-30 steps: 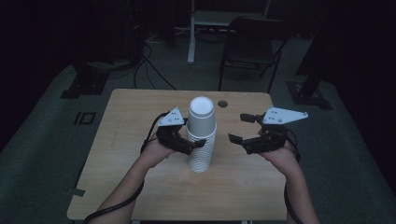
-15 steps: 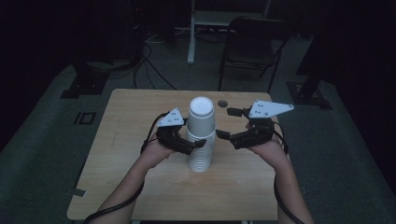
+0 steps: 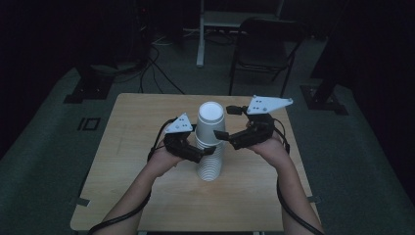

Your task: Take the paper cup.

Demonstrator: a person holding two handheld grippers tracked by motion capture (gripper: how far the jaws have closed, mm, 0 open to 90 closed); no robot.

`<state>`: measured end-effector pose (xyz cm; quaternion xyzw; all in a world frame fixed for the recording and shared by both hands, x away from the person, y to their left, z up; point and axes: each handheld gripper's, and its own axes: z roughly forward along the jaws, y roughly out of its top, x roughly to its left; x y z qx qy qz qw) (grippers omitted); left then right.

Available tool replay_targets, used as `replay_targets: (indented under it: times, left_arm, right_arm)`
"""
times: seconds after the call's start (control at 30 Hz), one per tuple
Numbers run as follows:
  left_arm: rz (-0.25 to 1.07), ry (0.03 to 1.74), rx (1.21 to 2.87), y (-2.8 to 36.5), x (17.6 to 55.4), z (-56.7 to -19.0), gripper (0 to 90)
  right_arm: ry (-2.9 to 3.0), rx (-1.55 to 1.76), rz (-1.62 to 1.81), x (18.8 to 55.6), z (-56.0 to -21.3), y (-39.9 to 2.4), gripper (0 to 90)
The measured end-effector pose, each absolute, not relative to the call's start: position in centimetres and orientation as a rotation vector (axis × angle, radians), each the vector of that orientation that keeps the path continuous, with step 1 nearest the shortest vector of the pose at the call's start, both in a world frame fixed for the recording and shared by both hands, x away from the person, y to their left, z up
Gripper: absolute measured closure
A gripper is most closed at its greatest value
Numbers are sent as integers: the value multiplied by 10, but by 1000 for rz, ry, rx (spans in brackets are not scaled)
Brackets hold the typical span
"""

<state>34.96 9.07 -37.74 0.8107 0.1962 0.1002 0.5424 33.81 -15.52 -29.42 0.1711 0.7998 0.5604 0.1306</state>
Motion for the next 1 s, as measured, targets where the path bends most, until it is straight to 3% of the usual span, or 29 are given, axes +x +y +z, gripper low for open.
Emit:
replay_targets:
  times: [0.37, 1.0]
  left_arm:
    - [238, 466, 1924, 91, 350, -377, 72]
    - [235, 470, 1928, 90, 350, -377, 73]
  right_arm:
    - [2344, 495, 1632, 348, -298, -138, 107]
    - [2334, 540, 1602, 351, -298, -125, 191]
